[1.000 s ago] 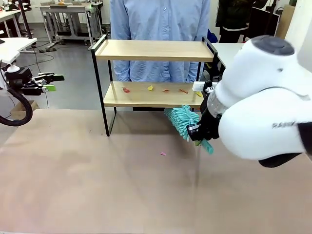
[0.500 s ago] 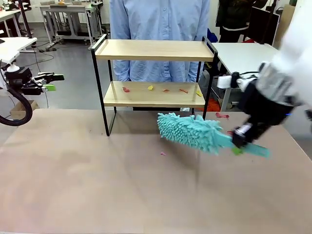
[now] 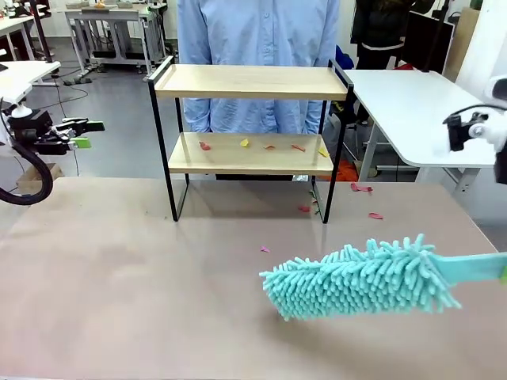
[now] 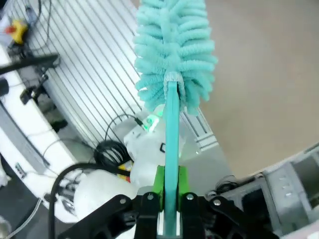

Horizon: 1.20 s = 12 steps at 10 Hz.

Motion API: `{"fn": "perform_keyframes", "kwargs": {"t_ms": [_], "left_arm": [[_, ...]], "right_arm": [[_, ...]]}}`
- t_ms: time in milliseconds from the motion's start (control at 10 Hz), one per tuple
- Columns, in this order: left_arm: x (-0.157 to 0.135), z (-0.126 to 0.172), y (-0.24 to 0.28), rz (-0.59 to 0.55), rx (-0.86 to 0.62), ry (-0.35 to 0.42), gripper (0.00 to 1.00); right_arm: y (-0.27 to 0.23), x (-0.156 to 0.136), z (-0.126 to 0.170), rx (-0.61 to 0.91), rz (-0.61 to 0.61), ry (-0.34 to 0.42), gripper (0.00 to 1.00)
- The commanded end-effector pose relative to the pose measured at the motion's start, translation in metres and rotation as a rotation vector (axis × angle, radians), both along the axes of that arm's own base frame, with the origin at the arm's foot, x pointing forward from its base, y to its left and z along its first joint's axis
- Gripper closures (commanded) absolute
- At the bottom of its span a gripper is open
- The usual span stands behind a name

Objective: Clean the shelf.
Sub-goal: Clean the specific section of the Shelf indicated by the human with the Duster.

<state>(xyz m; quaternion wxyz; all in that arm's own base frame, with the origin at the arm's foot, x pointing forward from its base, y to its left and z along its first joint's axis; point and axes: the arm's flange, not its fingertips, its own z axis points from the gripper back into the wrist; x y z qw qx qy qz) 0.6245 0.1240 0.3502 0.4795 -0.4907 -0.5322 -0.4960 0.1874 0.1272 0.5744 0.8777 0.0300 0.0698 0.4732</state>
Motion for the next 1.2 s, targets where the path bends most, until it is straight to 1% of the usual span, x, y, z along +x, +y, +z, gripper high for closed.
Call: {"fn": "perform_keyframes", "kwargs": {"t_ms": [0, 200, 300, 1100], "left_arm": [[-0.002, 0.003, 0.0, -0.006, 0.01, -0.015, 0.0], [-0.002, 0.003, 0.0, -0.006, 0.01, -0.015, 0.0], [-0.002, 0.003, 0.0, -0.006, 0.01, -0.015, 0.0], [-0.002, 0.003, 0.0, -0.006, 0.01, -0.015, 0.0]], "right_arm": [[0.012, -0.008, 0.018, -0.069, 0.132, -0.098, 0.87], [0.008, 0.004, 0.018, -0.028, 0.148, -0.103, 0.87], [0.014, -0.012, 0.021, -0.057, 0.098, -0.064, 0.87], [0.014, -0.012, 0.021, -0.057, 0.098, -0.064, 0.87]]}}
